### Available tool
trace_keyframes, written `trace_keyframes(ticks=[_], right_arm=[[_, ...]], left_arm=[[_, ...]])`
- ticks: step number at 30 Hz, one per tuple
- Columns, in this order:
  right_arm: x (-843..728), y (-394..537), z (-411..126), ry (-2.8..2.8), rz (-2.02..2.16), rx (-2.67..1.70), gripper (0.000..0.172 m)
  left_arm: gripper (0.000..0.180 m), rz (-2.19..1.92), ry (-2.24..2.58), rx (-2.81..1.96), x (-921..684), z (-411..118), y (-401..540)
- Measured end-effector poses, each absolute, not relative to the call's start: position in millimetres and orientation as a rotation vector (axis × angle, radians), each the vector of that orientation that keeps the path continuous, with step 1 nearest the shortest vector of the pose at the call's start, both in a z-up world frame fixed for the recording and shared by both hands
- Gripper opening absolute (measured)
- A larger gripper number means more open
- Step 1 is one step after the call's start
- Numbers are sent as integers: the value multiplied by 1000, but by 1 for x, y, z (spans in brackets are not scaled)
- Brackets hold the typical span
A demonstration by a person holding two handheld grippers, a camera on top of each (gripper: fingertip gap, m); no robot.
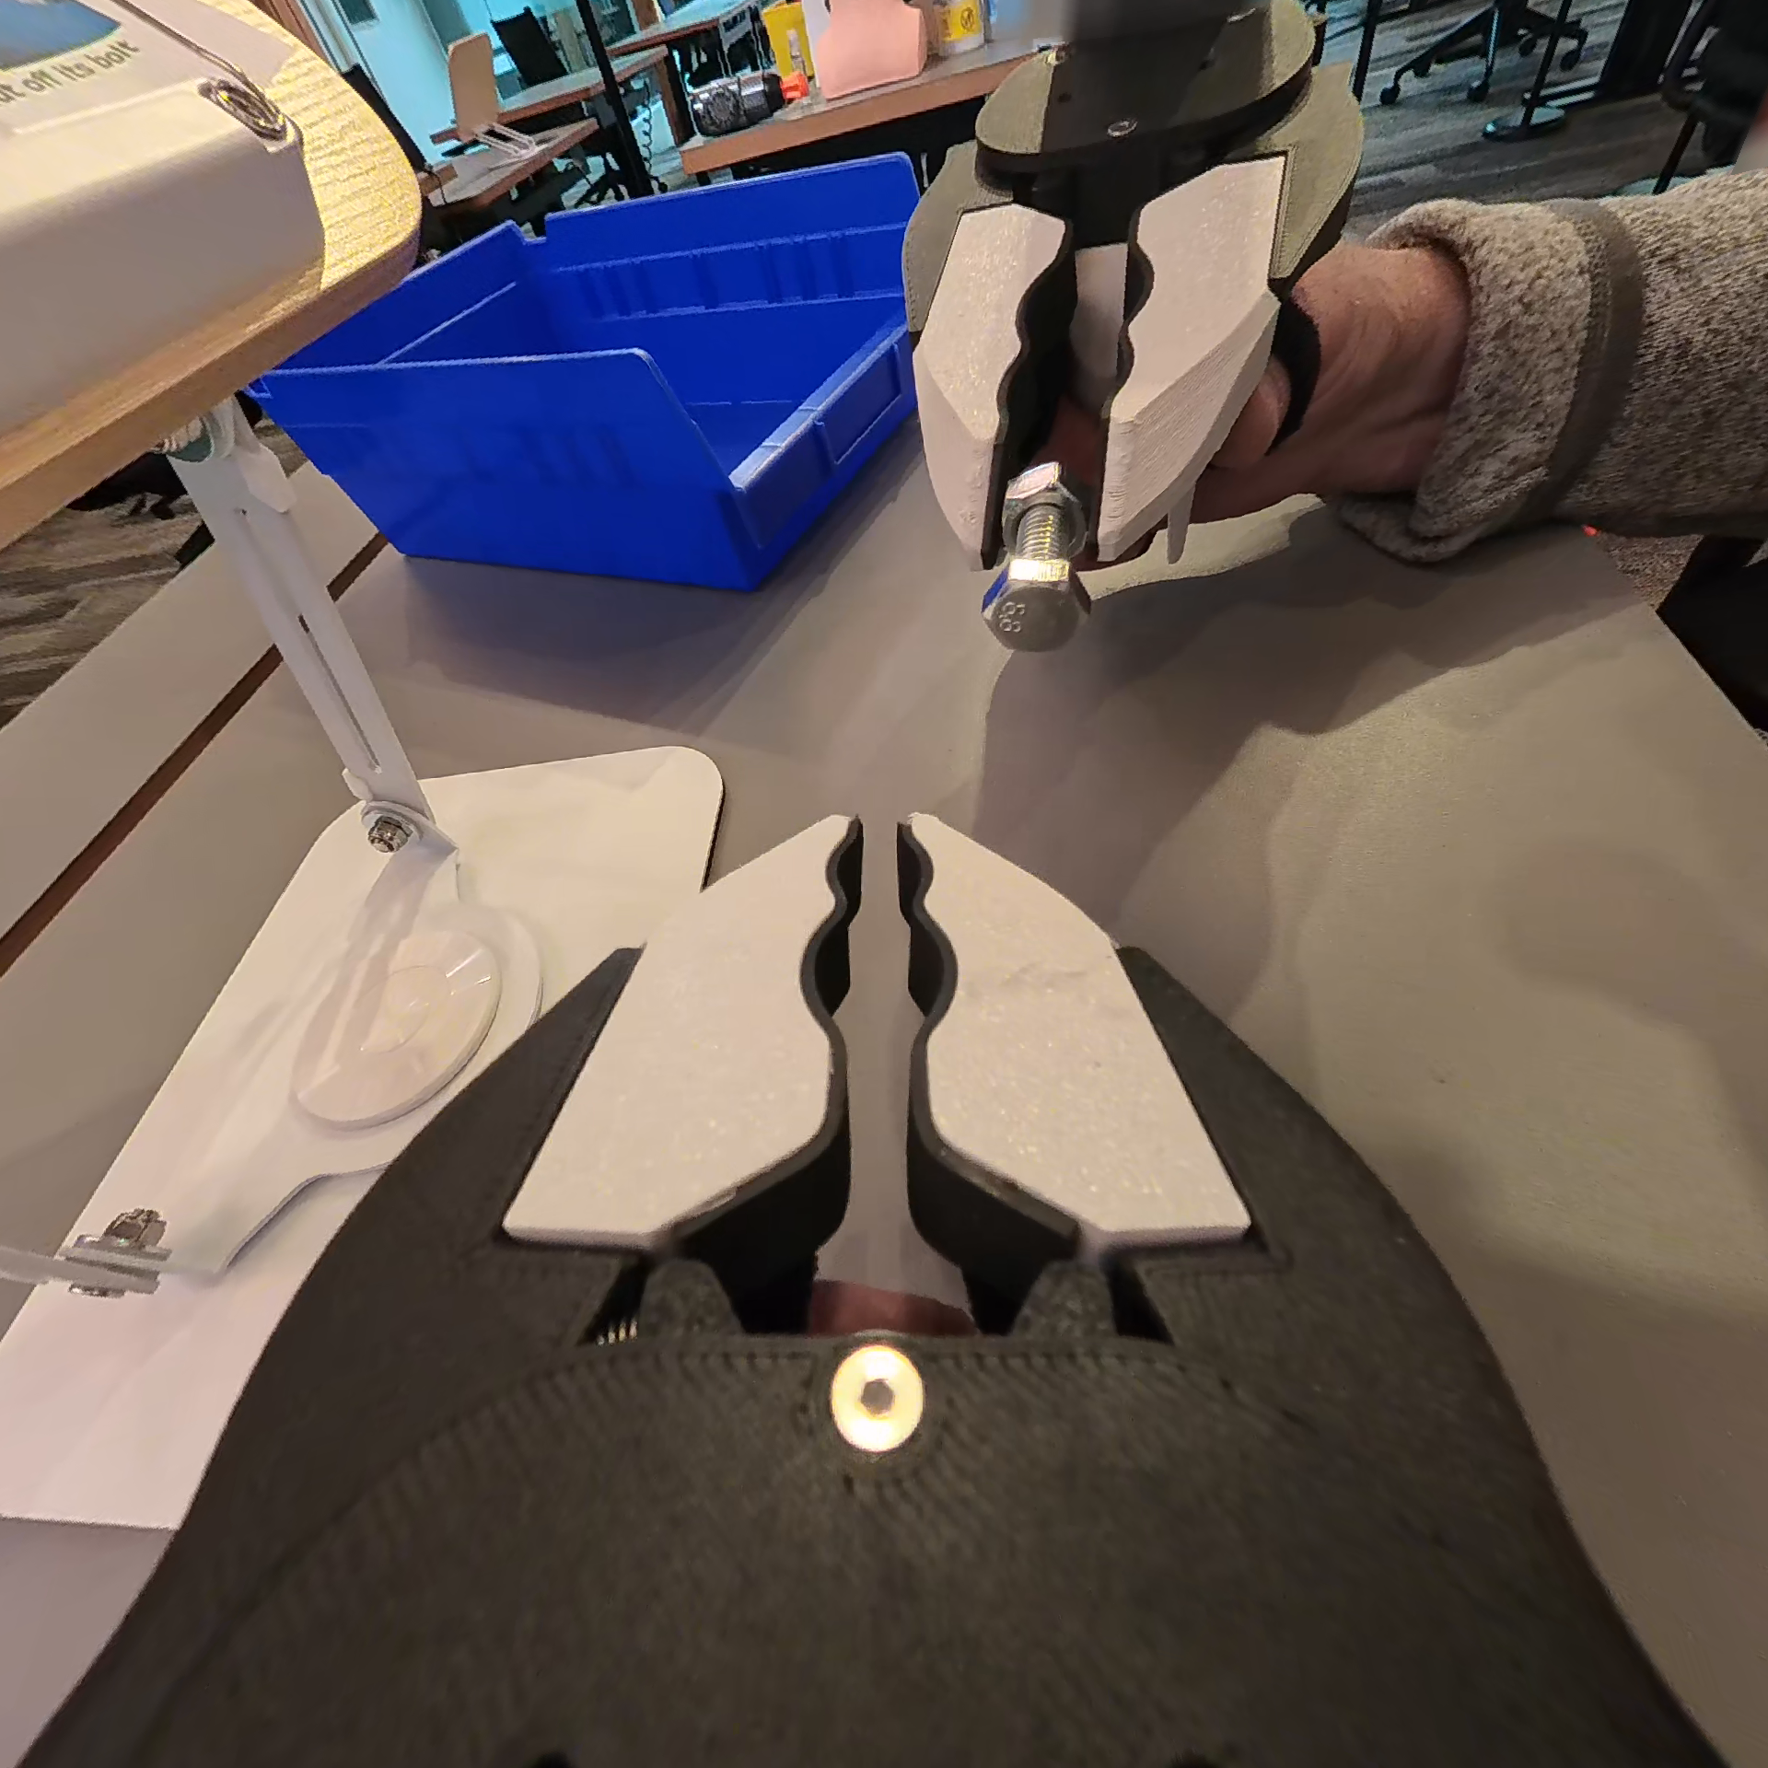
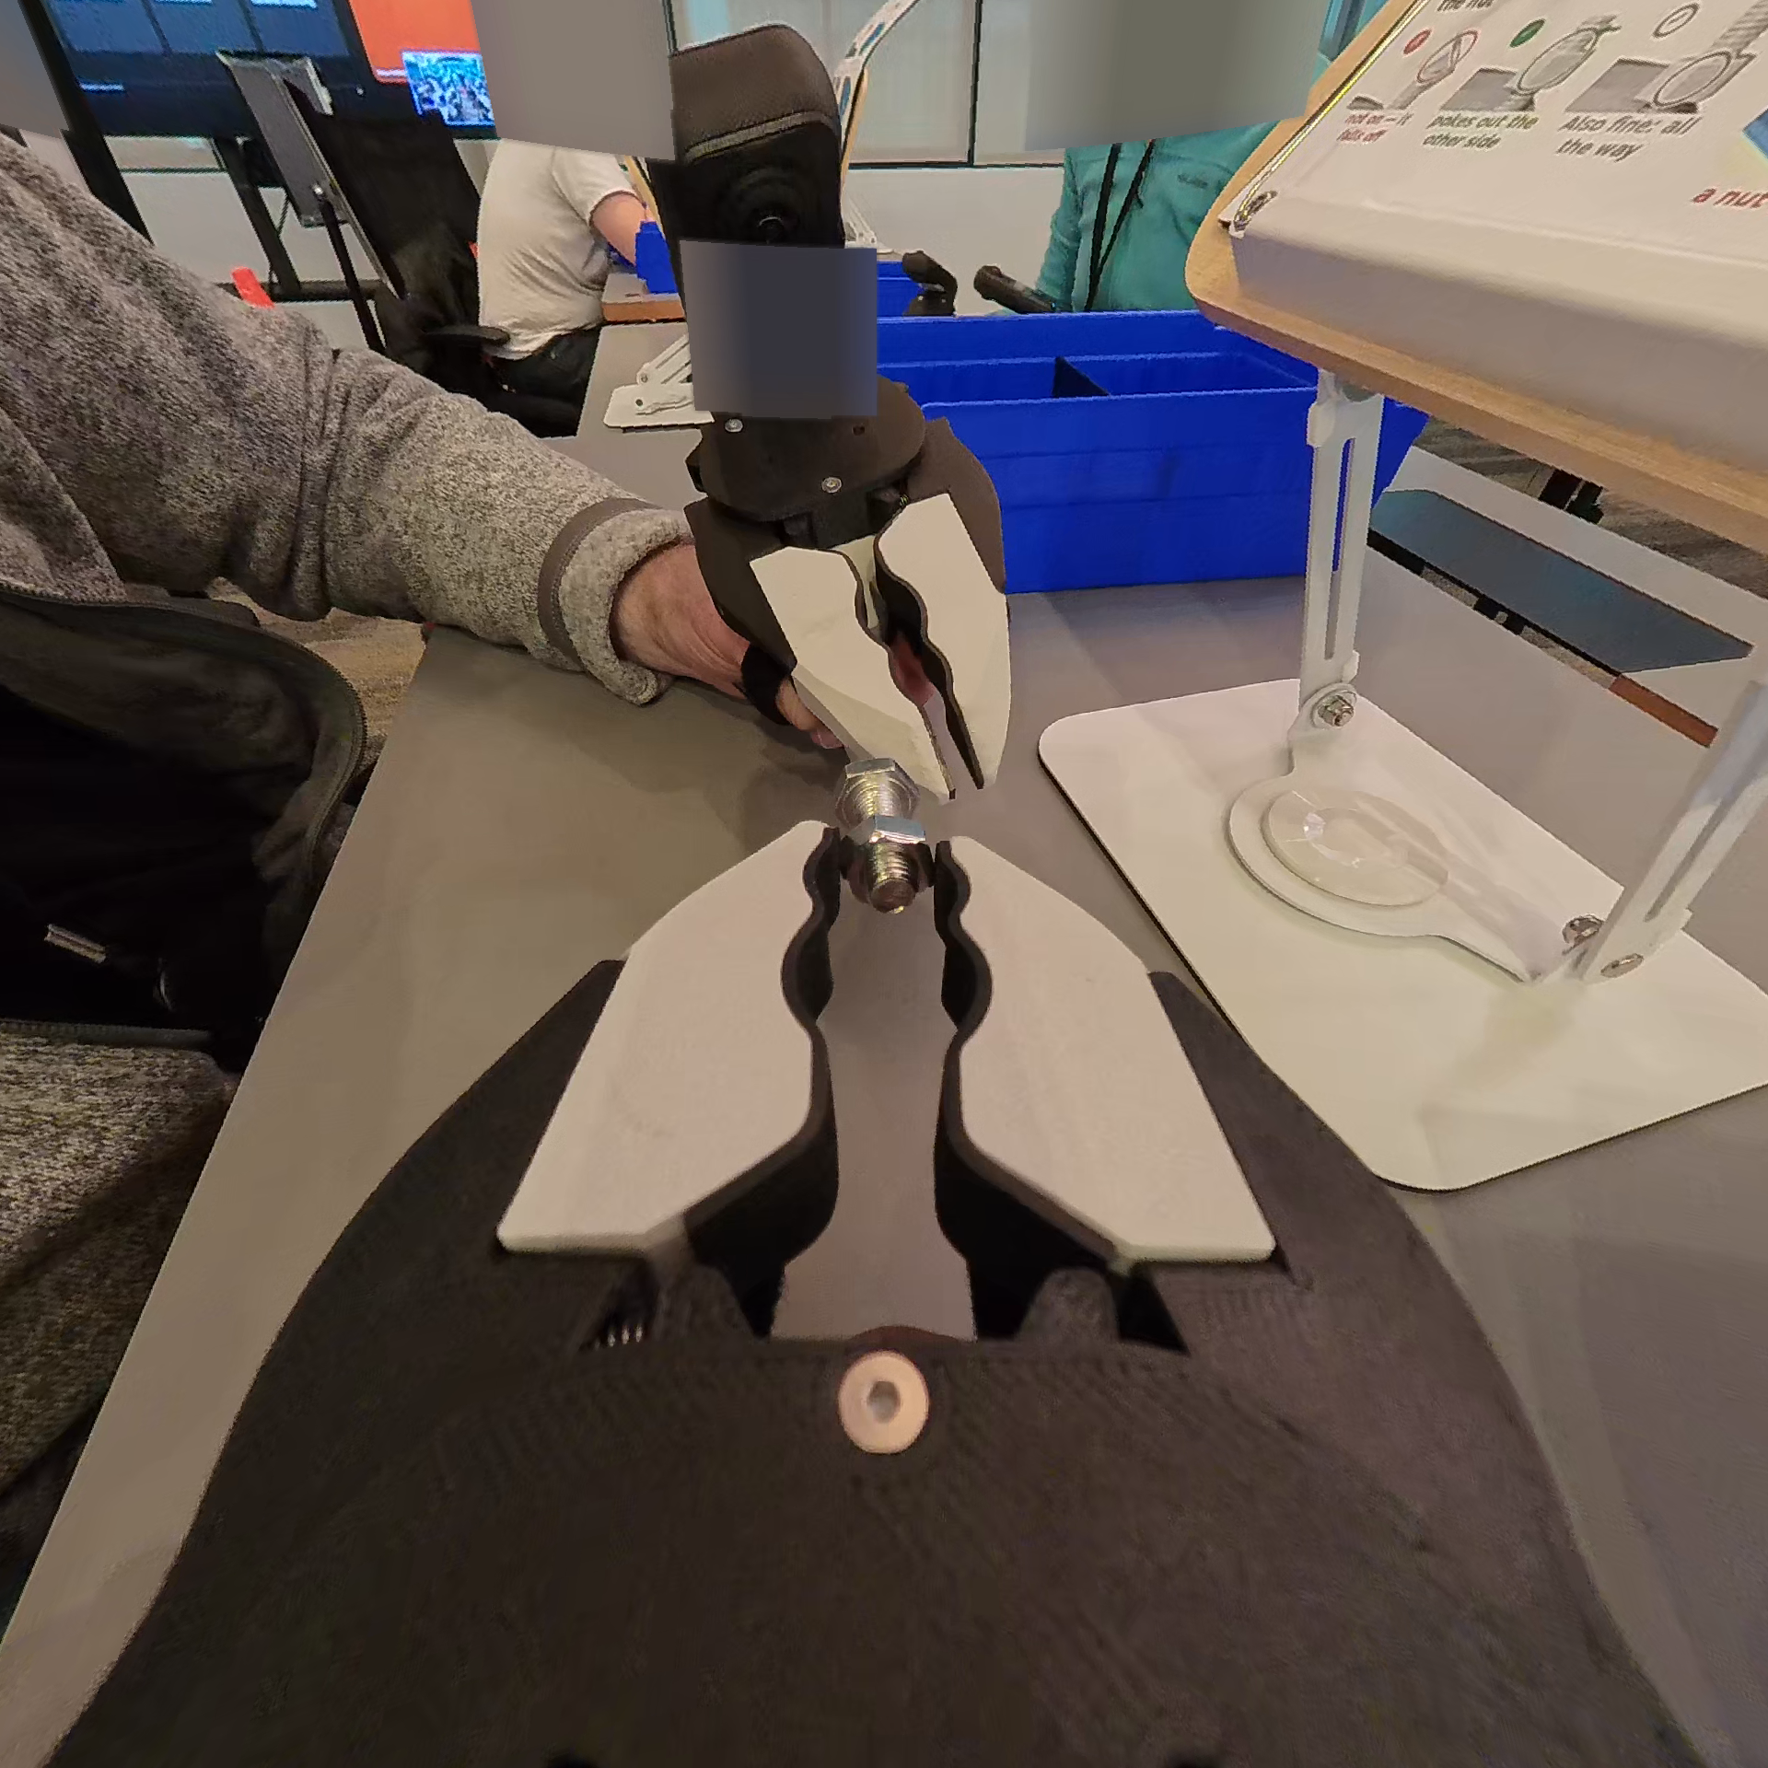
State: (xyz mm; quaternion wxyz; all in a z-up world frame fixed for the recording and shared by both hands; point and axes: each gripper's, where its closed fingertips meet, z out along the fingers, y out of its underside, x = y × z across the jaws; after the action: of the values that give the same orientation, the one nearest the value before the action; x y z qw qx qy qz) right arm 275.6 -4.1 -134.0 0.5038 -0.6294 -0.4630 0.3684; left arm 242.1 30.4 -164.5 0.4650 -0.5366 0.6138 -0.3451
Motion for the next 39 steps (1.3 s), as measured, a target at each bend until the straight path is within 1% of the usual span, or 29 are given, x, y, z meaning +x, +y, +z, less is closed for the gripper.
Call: trace_keyframes(ticks=[9, 17, 39], right_arm=[[276, -4, -133, -1115, 883, -1518, 19], [277, -3, -132, -1110, 878, -1514, 19], [278, -3, -131, -1107, 871, -1510, 19]], left_arm=[[8, -838, 1493, -1320, 242, -164, 33], [13, -834, 1492, -1332, 242, -165, 34], [13, -831, 1504, -1343, 243, -169, 34]])
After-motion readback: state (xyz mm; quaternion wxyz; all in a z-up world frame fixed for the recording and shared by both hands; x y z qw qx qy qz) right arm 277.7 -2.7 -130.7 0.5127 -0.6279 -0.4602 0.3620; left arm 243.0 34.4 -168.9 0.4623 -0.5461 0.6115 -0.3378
